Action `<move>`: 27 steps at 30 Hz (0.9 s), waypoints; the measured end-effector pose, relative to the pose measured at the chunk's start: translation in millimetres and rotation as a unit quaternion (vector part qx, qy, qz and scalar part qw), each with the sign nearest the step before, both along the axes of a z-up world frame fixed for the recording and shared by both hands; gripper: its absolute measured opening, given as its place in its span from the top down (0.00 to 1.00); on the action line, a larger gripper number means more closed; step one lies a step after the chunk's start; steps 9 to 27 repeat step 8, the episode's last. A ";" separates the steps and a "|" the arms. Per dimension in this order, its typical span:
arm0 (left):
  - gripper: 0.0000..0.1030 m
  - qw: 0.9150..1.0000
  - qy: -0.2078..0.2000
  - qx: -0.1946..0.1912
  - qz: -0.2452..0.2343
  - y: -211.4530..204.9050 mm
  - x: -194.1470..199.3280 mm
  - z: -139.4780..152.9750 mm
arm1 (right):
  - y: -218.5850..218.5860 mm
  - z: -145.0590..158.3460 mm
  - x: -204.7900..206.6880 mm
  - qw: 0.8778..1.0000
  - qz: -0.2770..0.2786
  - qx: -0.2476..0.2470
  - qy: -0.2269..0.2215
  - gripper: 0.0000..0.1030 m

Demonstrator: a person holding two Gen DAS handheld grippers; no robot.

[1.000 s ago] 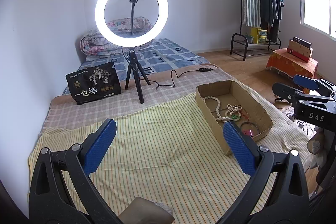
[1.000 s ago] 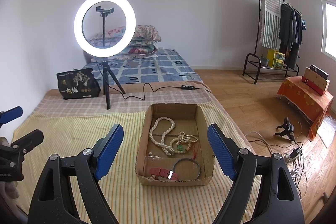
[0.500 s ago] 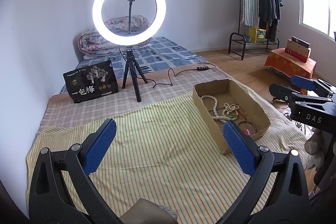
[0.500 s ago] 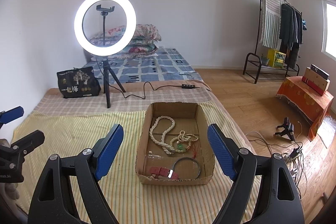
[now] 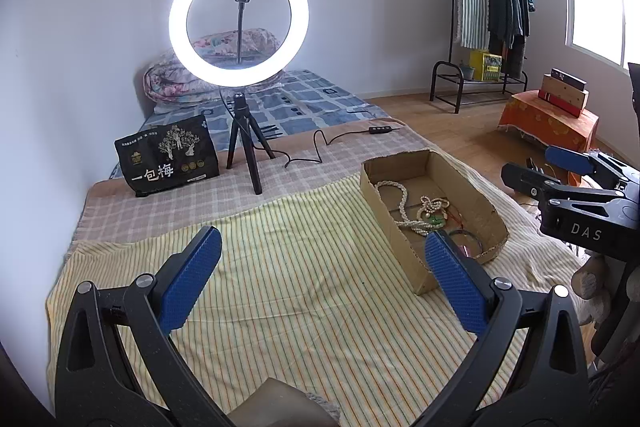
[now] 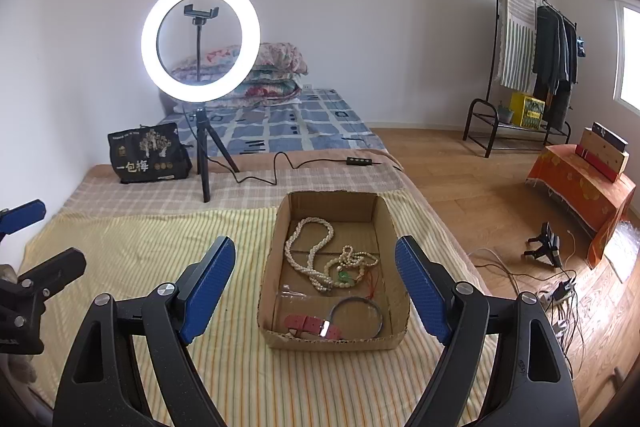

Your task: Organize jewelry

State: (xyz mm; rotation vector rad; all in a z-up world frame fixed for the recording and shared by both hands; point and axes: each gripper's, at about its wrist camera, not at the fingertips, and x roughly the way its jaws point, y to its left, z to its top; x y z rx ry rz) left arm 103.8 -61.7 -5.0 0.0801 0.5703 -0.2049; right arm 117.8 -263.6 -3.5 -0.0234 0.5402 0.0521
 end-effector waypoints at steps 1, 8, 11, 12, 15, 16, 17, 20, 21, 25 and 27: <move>0.00 1.000 0.000 -0.001 0.001 -0.2 -0.3 0.4 | -0.2 -0.2 0.1 1.000 0.001 0.000 0.000 0.20; 0.00 1.000 -0.004 0.003 0.005 -0.8 0.5 1.2 | 0.1 -1.4 2.2 1.000 0.001 -0.002 0.003 0.20; 0.00 1.000 -0.004 0.003 0.005 -0.8 0.5 1.2 | 0.1 -1.4 2.2 1.000 0.001 -0.002 0.003 0.20; 0.00 1.000 -0.004 0.003 0.005 -0.8 0.5 1.2 | 0.1 -1.4 2.2 1.000 0.001 -0.002 0.003 0.20; 0.00 1.000 -0.004 0.003 0.005 -0.8 0.5 1.2 | 0.1 -1.4 2.2 1.000 0.001 -0.002 0.003 0.20; 0.00 1.000 -0.004 0.003 0.005 -0.8 0.5 1.2 | 0.1 -1.4 2.2 1.000 0.001 -0.002 0.003 0.20; 0.00 1.000 -0.004 0.003 0.005 -0.8 0.5 1.2 | 0.1 -1.4 2.2 1.000 0.001 -0.002 0.003 0.20; 0.00 1.000 -0.004 0.003 0.005 -0.8 0.5 1.2 | 0.1 -1.4 2.2 1.000 0.001 -0.002 0.003 0.20; 0.00 1.000 -0.004 0.003 0.005 -0.8 0.5 1.2 | 0.1 -1.4 2.2 1.000 0.001 -0.002 0.003 0.20; 0.00 1.000 -0.004 0.003 0.005 -0.8 0.5 1.2 | 0.1 -1.4 2.2 1.000 0.001 -0.002 0.003 0.20; 0.00 1.000 -0.004 0.003 0.005 -0.8 0.5 1.2 | 0.1 -1.4 2.2 1.000 0.001 -0.002 0.003 0.20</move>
